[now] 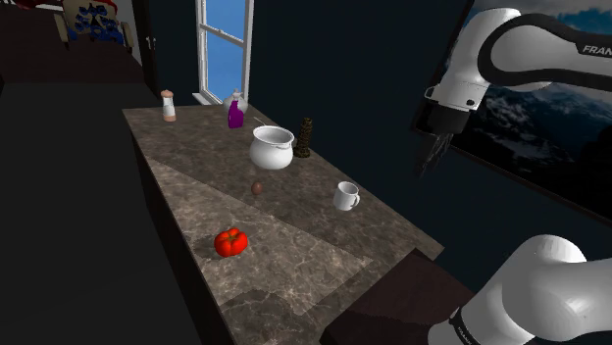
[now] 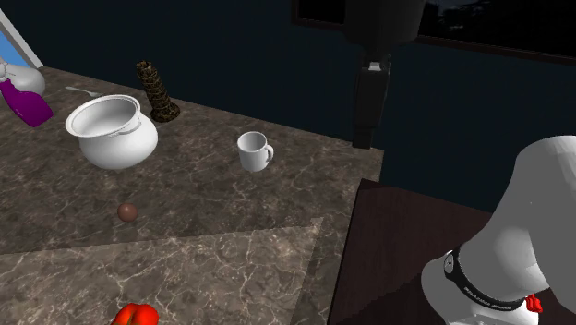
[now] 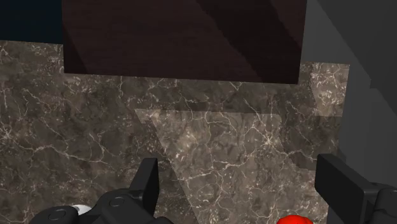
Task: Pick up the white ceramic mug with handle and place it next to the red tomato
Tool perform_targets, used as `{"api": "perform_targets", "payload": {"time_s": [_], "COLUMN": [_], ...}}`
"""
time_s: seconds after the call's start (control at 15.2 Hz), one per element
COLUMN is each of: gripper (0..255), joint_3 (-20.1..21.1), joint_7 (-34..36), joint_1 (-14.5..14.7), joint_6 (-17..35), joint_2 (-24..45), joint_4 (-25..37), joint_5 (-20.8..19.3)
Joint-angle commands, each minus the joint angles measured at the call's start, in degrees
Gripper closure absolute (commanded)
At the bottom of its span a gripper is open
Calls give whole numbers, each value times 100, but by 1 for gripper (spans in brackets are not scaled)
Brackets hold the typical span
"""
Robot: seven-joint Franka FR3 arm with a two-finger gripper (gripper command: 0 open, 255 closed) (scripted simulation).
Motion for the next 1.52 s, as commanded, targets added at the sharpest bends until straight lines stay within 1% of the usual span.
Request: {"api": "perform_targets", "payload": {"time_s": [0.0, 0.4, 0.73, 1.12, 1.45], "gripper": [0, 0, 0, 0, 0], "joint_3": [0, -232, -434, -670, -828], "joint_7": [0, -308, -558, -886, -1212], "joint_1": [0, -88, -138, -168, -192], "joint_6": [0, 1224, 2221, 3310, 4065], "joint_2": [0, 800, 1668, 2883, 3978], "joint_4": [0, -325, -366, -135, 284], "joint_5": [0, -195, -285, -257, -78]}}
